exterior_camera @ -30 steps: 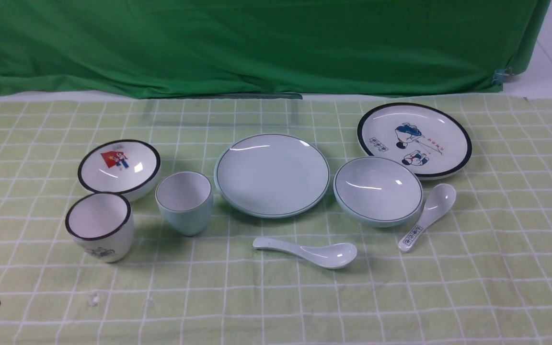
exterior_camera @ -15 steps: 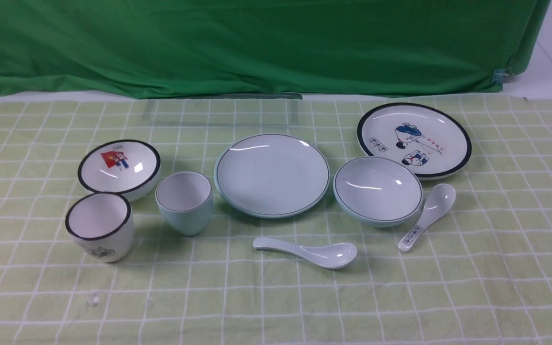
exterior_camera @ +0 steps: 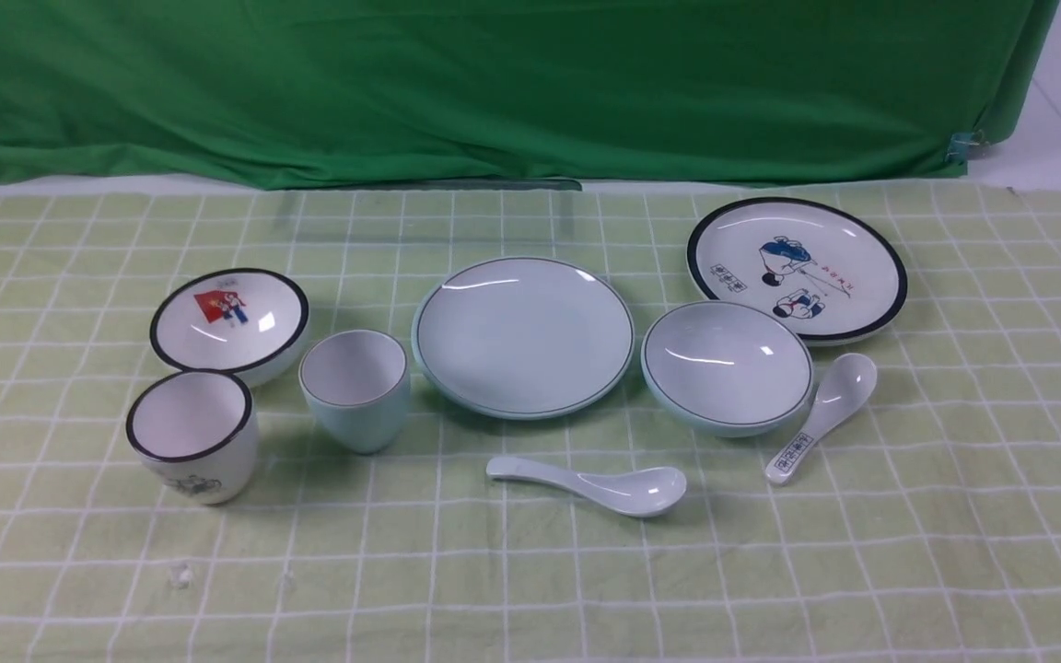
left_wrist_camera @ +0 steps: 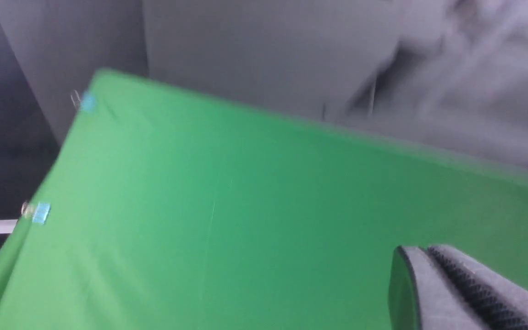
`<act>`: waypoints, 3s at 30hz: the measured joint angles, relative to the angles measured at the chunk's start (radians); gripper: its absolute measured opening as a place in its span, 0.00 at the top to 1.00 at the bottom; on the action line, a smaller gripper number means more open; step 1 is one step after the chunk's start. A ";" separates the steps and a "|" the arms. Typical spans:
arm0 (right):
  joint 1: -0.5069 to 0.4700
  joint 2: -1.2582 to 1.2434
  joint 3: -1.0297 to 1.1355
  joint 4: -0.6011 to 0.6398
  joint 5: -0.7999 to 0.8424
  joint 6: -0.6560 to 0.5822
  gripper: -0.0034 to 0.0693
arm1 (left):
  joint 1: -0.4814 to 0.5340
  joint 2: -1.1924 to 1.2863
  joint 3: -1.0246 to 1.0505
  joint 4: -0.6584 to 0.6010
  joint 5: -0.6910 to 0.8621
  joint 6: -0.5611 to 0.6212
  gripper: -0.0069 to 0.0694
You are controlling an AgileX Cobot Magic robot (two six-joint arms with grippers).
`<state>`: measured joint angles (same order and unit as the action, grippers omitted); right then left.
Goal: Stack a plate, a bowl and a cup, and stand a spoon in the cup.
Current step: Use the right arm to grab a blue rice bowl, then use the right arm to put the blue rice bowl into the blue large plate in the middle, then use the left arm to grab a blue teacup, then use the left arm to put the blue teacup into the blue rice bowl in the middle
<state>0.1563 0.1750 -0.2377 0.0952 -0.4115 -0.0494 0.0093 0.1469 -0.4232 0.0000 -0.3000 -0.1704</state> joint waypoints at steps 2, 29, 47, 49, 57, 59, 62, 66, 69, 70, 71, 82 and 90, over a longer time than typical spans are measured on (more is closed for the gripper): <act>0.000 0.108 -0.099 0.000 0.011 -0.078 0.94 | 0.000 0.135 -0.109 0.035 0.212 0.002 0.95; 0.120 1.685 -1.154 0.031 1.045 -0.147 0.34 | -0.169 1.317 -0.654 -0.267 0.902 0.184 0.86; 0.101 1.846 -1.384 0.073 1.182 -0.115 0.86 | -0.189 1.563 -0.758 -0.233 0.899 0.233 0.26; 0.101 1.844 -1.439 0.130 1.216 -0.162 0.86 | -0.189 1.584 -0.758 -0.233 0.895 0.234 0.26; 0.190 1.932 -1.577 0.336 1.106 -0.288 0.86 | -0.189 1.653 -0.759 -0.241 0.868 0.258 0.41; 0.221 1.988 -1.603 0.339 1.086 -0.287 0.86 | -0.189 1.659 -0.759 -0.244 0.857 0.262 0.50; 0.249 2.059 -1.653 0.341 1.087 -0.267 0.86 | -0.189 1.665 -0.759 -0.244 0.826 0.288 0.65; 0.260 2.116 -1.695 0.346 1.092 -0.251 0.86 | -0.189 1.665 -0.759 -0.244 0.793 0.317 0.83; 0.260 2.119 -1.708 0.345 1.093 -0.240 0.83 | -0.189 1.666 -0.759 -0.251 0.785 0.335 0.91; 0.260 2.119 -1.711 0.345 1.097 -0.239 0.79 | -0.189 1.665 -0.760 -0.262 0.792 0.341 0.91; 0.260 2.119 -1.717 0.345 1.105 -0.238 0.75 | -0.189 1.663 -0.768 -0.271 0.811 0.346 0.91; 0.239 1.987 -1.826 0.284 1.319 -0.339 0.43 | -0.259 1.710 -1.072 -0.392 0.973 0.435 0.91; 0.220 1.924 -1.824 0.196 1.525 -0.323 0.43 | -0.336 1.977 -1.398 -0.257 1.164 0.386 0.91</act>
<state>0.3760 2.0989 -2.0612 0.2910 1.1134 -0.3721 -0.3270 2.1235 -1.8208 -0.2569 0.8644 0.2155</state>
